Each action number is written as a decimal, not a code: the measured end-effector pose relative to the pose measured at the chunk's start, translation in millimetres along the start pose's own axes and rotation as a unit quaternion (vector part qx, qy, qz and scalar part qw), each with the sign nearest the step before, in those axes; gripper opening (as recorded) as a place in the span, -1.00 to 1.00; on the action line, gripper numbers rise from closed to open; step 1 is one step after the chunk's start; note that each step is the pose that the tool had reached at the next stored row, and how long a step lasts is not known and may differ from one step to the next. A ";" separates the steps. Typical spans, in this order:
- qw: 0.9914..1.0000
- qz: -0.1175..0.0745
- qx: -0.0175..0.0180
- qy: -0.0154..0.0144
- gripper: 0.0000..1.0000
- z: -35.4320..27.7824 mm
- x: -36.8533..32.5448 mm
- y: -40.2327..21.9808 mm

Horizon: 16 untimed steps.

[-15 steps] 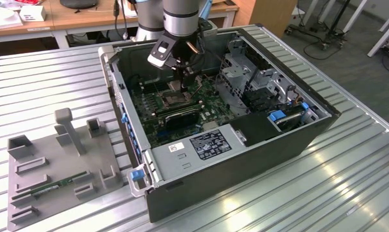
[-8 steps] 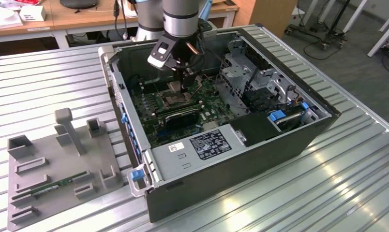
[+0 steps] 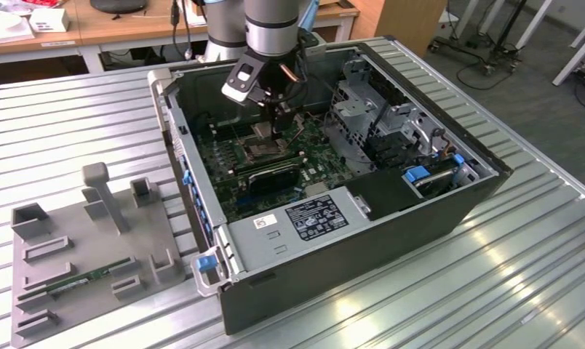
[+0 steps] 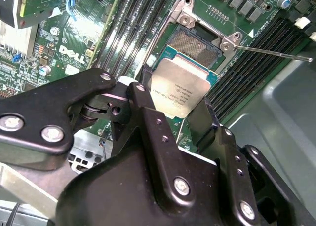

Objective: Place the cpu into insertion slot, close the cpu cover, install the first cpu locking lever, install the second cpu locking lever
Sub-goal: 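Place the cpu into insertion slot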

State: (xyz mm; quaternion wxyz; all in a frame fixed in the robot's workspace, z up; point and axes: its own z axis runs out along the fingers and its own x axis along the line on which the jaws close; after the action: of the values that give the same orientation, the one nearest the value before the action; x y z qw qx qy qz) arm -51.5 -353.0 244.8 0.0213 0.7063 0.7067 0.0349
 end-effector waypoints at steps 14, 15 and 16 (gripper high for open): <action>1.000 0.000 0.000 0.000 0.08 13.7 -0.3 -1.1; 1.000 0.000 0.000 0.000 0.08 15.3 -0.2 -1.2; 1.000 0.000 0.000 0.001 0.08 16.3 0.0 -1.3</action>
State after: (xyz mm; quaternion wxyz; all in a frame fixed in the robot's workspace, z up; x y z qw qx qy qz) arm -51.5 -352.7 228.4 0.0208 0.7063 0.7067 0.0355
